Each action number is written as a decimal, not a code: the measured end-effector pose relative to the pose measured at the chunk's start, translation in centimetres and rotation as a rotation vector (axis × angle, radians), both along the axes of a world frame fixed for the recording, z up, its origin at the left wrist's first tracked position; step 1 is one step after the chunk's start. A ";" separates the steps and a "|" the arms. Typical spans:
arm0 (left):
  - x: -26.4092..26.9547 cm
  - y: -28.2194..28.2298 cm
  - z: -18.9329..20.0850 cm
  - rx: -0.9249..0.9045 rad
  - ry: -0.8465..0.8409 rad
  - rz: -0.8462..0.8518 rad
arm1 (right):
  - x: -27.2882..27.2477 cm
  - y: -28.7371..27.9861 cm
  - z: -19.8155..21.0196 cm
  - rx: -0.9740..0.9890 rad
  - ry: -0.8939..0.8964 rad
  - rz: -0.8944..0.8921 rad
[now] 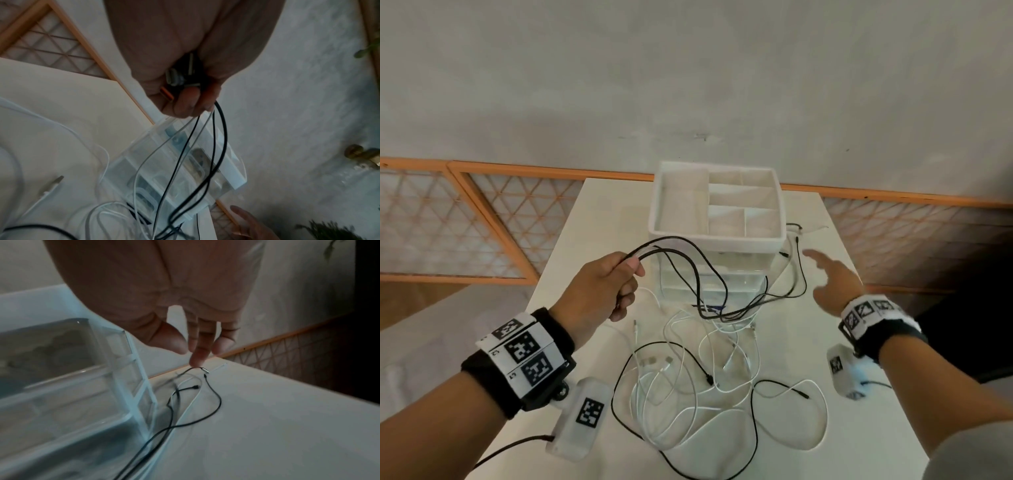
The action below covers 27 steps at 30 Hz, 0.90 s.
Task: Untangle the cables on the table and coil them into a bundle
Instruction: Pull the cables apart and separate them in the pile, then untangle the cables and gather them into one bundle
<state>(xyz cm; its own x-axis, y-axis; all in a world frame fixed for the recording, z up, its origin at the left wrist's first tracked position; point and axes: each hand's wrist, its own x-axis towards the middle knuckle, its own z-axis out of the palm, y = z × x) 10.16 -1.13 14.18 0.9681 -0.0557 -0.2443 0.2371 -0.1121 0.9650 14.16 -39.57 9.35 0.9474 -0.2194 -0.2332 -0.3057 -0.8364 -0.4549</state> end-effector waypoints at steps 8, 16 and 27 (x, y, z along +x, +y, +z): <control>-2.1 -5.0 2.7 0.146 -0.165 -0.327 | -7.0 11.8 8.2 0.520 -0.258 0.403; -3.9 -3.2 4.7 0.173 -0.365 -0.370 | -3.8 6.0 4.1 0.053 0.121 0.214; -6.1 -2.7 -5.8 0.702 0.195 -0.369 | -6.9 6.2 -3.2 0.108 -0.017 0.050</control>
